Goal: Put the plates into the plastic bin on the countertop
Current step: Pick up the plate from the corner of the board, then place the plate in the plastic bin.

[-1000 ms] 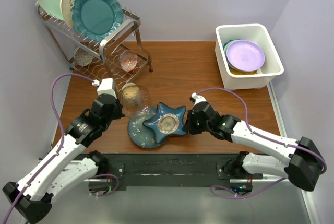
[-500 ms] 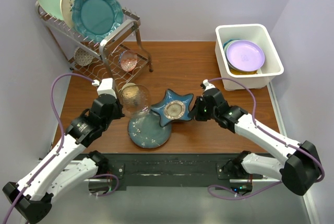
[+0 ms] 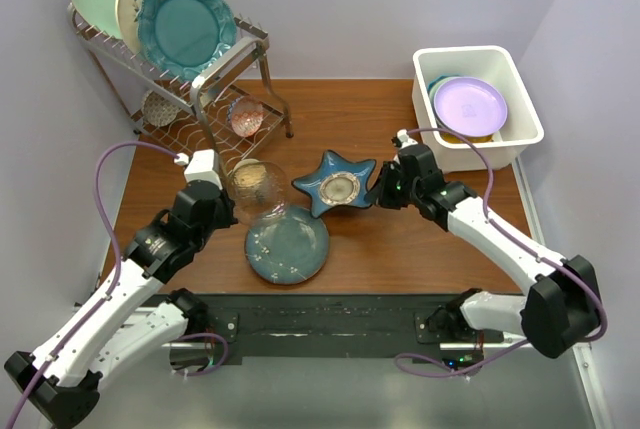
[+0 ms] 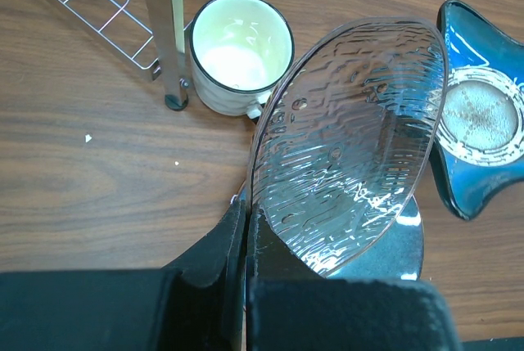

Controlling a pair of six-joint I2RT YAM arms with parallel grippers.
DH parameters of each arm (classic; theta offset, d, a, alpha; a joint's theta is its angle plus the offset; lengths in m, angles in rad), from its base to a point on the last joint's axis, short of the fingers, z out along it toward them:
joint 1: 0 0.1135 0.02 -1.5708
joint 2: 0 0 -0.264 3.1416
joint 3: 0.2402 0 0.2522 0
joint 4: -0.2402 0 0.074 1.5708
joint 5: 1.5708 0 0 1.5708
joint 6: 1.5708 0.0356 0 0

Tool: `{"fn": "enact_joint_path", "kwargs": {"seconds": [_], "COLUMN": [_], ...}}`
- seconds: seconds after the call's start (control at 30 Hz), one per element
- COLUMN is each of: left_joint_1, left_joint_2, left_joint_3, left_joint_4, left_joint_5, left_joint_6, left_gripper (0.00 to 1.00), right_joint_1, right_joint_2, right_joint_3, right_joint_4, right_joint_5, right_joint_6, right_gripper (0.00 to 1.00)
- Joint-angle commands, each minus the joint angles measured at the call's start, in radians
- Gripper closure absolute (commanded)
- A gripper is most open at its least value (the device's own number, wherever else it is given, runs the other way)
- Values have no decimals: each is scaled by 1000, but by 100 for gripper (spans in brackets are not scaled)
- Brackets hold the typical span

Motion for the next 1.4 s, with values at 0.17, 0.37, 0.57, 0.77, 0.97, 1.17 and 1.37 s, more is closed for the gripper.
{"fn": "enact_joint_path", "kwargs": {"seconds": [0.17, 0.37, 0.57, 0.77, 0.97, 1.17, 1.37], "left_joint_1": [6, 6, 8, 11, 20, 25, 25], "left_joint_2": [-6, -5, 1, 4, 9, 7, 6], "left_joint_3": [-2, -4, -4, -8, -11, -13, -16], "left_joint_4": [47, 50, 53, 63, 71, 76, 79], "left_joint_5": [14, 18, 24, 46, 63, 70, 75], "left_joint_6": [-9, -6, -5, 2, 7, 10, 11], "left_gripper": [100, 100, 100, 100, 100, 100, 100], "right_joint_1": [-103, -161, -227, -293, -340, -400, -468], "right_joint_2": [63, 130, 165, 207, 230, 239, 264], "right_joint_3": [192, 277, 330, 411, 496, 536, 559], "right_joint_4": [169, 174, 183, 184, 158, 145, 157], "right_joint_5": [-123, -167, -204, -261, -281, -299, -347], "right_joint_6": [-36, -37, -28, -11, 0, 4, 33], "right_gripper": [100, 100, 100, 100, 100, 100, 100]}}
